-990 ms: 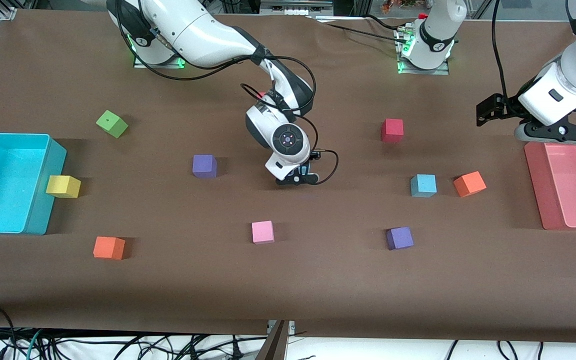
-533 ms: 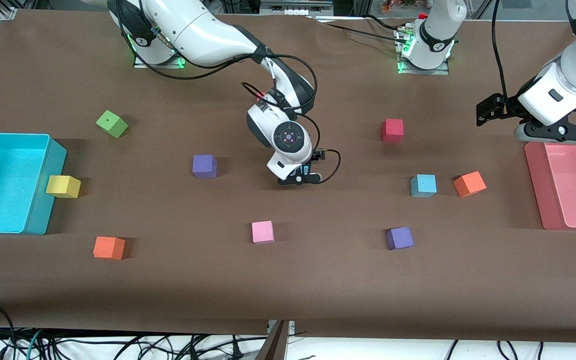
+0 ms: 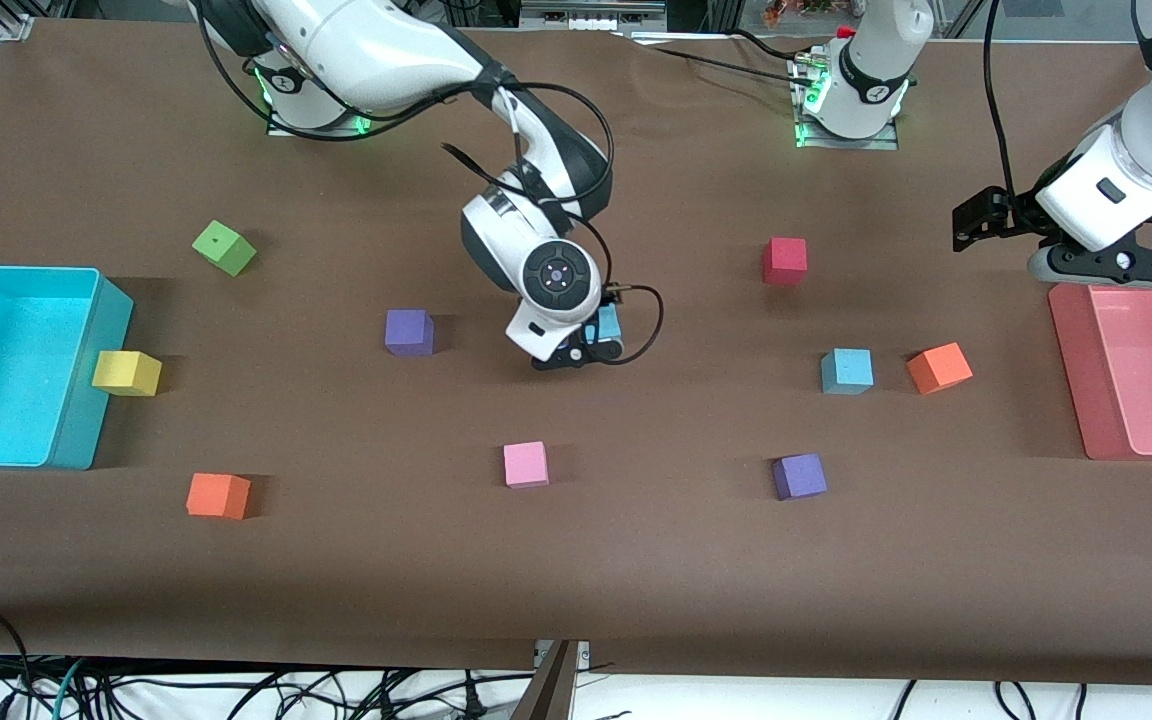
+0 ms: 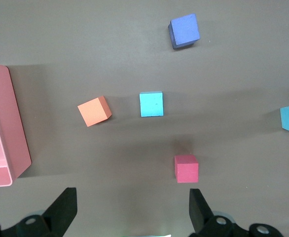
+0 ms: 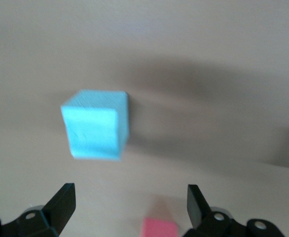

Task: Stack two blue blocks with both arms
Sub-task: 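Open the right gripper and draw back while the left gripper reaches out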

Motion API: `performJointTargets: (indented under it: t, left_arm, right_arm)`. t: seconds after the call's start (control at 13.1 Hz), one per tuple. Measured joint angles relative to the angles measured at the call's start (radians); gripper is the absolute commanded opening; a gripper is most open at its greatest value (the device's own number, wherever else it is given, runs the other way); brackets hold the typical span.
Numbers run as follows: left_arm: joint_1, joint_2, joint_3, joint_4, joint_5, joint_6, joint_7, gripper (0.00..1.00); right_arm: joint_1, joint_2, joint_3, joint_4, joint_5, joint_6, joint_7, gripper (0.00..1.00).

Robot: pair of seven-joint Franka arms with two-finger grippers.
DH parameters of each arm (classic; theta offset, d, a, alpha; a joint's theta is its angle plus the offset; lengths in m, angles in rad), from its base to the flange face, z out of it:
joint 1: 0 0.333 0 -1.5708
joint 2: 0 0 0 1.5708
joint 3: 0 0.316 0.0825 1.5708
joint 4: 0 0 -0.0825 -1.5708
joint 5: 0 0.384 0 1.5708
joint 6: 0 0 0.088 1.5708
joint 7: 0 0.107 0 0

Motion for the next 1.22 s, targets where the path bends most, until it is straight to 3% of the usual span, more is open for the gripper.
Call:
performJointTargets:
  t: [0.23, 0.53, 0.76, 0.99, 1.22]
  left_arm:
    - [0.000, 0.000, 0.000, 0.000, 0.000, 0.000, 0.000, 1.00]
    - [0.000, 0.000, 0.000, 0.000, 0.000, 0.000, 0.000, 1.00]
    - [0.000, 0.000, 0.000, 0.000, 0.000, 0.000, 0.000, 1.00]
    - [0.001, 0.000, 0.000, 0.000, 0.000, -0.001, 0.000, 1.00]
    - [0.001, 0.000, 0.000, 0.000, 0.000, -0.001, 0.000, 1.00]
  right_arm:
    - [-0.033, -0.069, -0.059, -0.051, 0.000, -0.031, -0.263, 1.00]
    - [-0.159, -0.117, -0.073, -0.095, 0.056, -0.026, -0.594, 1.00]
    - [-0.225, -0.133, -0.073, -0.171, 0.173, 0.112, -0.799, 1.00]
    - [-0.245, -0.217, -0.062, -0.438, 0.391, 0.423, -1.035, 1.00]
    - [-0.269, -0.268, -0.019, -0.610, 0.598, 0.562, -1.323, 1.00]
